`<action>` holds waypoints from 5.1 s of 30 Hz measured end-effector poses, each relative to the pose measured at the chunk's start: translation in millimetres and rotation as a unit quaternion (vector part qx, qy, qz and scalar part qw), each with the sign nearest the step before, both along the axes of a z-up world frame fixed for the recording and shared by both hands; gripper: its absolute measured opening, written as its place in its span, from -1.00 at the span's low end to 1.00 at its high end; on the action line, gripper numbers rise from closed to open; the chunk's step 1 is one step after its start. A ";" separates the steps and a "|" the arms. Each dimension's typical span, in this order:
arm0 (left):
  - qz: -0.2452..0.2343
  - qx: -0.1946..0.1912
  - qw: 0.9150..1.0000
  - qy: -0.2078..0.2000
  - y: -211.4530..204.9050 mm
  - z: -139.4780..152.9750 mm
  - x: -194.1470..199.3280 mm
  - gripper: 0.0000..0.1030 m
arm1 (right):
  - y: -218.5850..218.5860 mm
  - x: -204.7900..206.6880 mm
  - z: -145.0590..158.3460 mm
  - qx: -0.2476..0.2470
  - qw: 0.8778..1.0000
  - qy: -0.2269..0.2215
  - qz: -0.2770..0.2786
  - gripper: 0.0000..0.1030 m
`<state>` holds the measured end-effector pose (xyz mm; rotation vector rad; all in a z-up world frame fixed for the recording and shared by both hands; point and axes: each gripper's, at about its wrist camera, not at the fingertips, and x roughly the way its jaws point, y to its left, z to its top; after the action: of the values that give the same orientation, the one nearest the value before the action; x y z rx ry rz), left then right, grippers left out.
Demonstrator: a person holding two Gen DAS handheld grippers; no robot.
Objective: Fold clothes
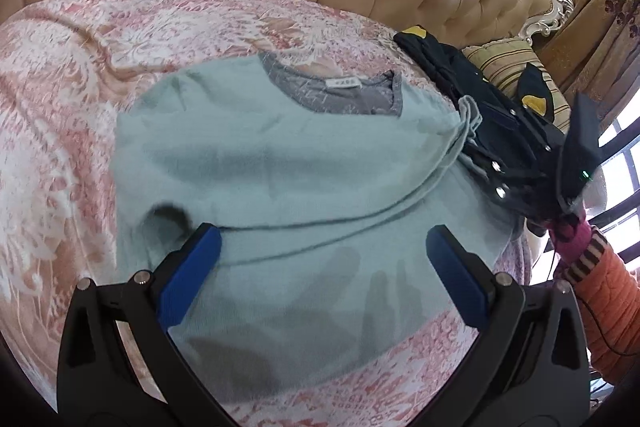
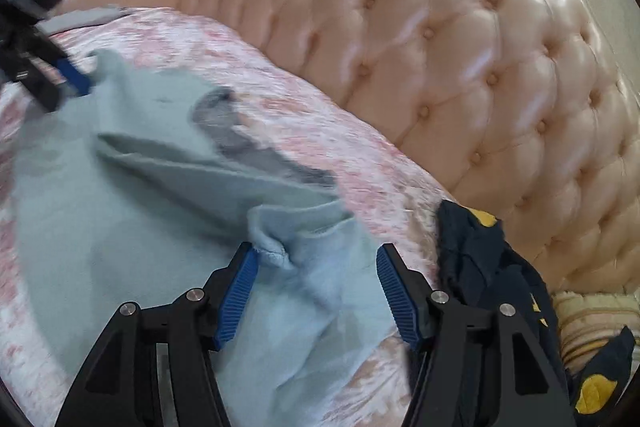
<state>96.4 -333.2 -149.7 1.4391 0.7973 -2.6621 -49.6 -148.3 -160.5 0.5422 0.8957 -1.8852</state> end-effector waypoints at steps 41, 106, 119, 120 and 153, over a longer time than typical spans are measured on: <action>0.075 -0.079 0.994 -0.006 18.1 -21.1 61.1 1.00 | 127.3 68.9 4.0 -0.032 0.974 -0.035 -0.222 0.52; 0.059 -0.074 0.995 -0.018 10.7 -26.5 57.5 1.00 | 113.2 77.0 0.3 0.016 0.980 -0.004 -0.196 0.60; 0.062 -0.074 0.995 -0.015 9.5 -27.4 58.0 1.00 | 174.9 58.9 41.4 -0.107 0.950 -0.030 -0.291 0.64; 0.063 -0.074 0.995 -0.015 9.8 -27.6 57.6 1.00 | 169.5 67.7 42.3 -0.109 0.957 -0.032 -0.266 0.64; 0.056 -0.104 0.992 -0.036 15.5 -30.6 50.5 1.00 | 144.1 47.8 3.1 -0.060 0.968 -0.195 -0.149 -0.38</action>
<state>146.9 -317.8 -180.2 1.3865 0.5590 -2.5079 -1.8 -4.2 -157.5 0.9756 0.4553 -1.9841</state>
